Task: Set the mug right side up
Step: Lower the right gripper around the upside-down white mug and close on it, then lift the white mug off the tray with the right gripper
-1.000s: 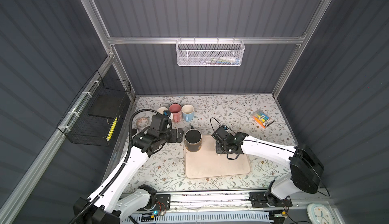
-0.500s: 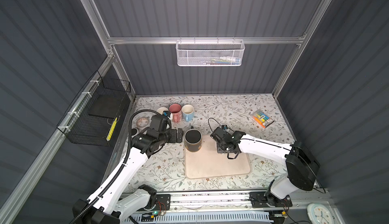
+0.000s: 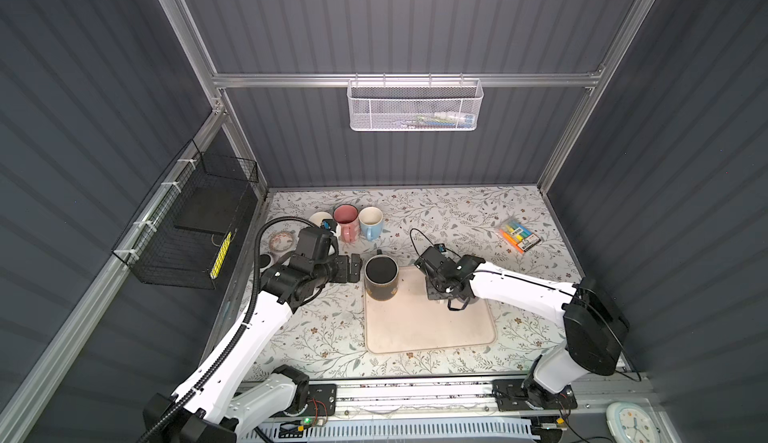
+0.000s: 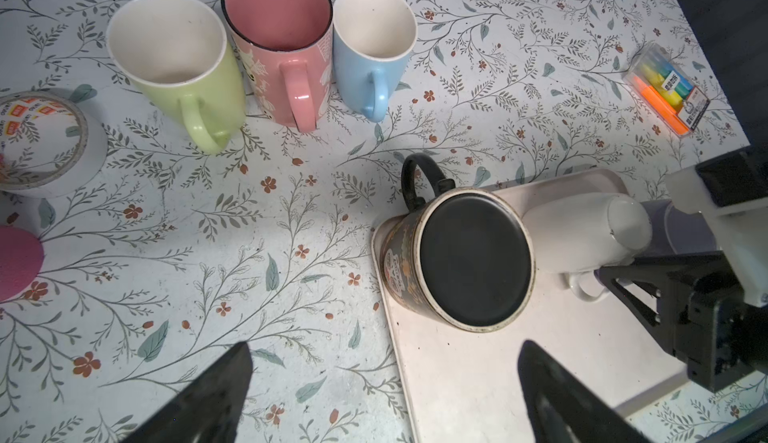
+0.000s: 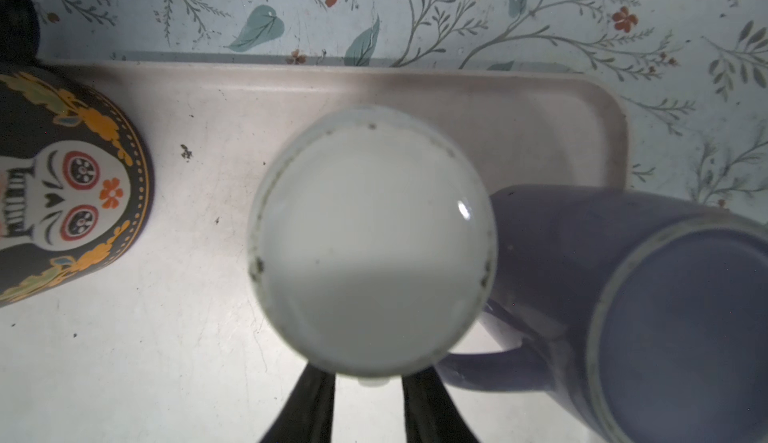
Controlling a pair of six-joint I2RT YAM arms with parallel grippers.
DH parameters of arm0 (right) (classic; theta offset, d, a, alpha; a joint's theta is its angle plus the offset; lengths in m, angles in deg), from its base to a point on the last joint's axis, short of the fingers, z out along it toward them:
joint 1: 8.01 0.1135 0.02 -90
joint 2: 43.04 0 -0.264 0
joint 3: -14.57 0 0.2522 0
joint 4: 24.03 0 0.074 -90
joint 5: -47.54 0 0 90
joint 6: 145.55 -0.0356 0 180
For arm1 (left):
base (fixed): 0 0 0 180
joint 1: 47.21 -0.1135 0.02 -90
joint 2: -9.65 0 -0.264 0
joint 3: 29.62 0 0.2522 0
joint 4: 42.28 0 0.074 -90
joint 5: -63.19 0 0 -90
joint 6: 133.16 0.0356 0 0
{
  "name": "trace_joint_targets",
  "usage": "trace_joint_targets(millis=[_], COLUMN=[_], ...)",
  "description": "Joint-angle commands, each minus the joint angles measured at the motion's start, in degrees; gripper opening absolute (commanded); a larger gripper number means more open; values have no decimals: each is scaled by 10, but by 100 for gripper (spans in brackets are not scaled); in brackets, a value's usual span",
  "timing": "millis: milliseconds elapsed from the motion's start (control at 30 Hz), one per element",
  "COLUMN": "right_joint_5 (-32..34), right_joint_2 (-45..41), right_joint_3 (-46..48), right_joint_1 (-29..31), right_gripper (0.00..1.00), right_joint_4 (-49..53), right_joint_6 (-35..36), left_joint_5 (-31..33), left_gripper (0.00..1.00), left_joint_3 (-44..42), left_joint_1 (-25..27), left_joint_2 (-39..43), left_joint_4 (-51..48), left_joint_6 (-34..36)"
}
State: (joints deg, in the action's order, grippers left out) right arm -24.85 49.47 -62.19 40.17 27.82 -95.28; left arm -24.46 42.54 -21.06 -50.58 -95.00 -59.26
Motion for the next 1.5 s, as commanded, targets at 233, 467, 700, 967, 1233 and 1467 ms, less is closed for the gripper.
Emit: trace_joint_targets(millis=[233, 467, 700, 967, 1233, 1467], right_joint_5=[-34, -37, -39, -40, -40, -40], right_joint_2=[18, 26, 39, 46, 47, 53], right_joint_3=[-21, -38, -44, -49, -48, -48], right_joint_1=[-27, -36, -39, -43, -47, -51], right_gripper=[28, 27, 26, 26, 21, 23], right_joint_4=[20, 33, 34, 30, 26, 23], right_joint_6=[27, 37, 39, 44, 45, 50], left_joint_5=[-4, -7, -7, -6, -5, -2], left_gripper=[100, 100, 100, 100, 100, 100], left_joint_3=[-9, -10, -11, -12, -13, -13], left_joint_1=[-3, -2, -2, -2, -2, -2], left_joint_2=[2, 2, 3, 4, 3, 2], left_joint_4=[-10, -10, -10, -11, -11, -12], left_joint_6=[6, 5, 6, 5, 6, 5])
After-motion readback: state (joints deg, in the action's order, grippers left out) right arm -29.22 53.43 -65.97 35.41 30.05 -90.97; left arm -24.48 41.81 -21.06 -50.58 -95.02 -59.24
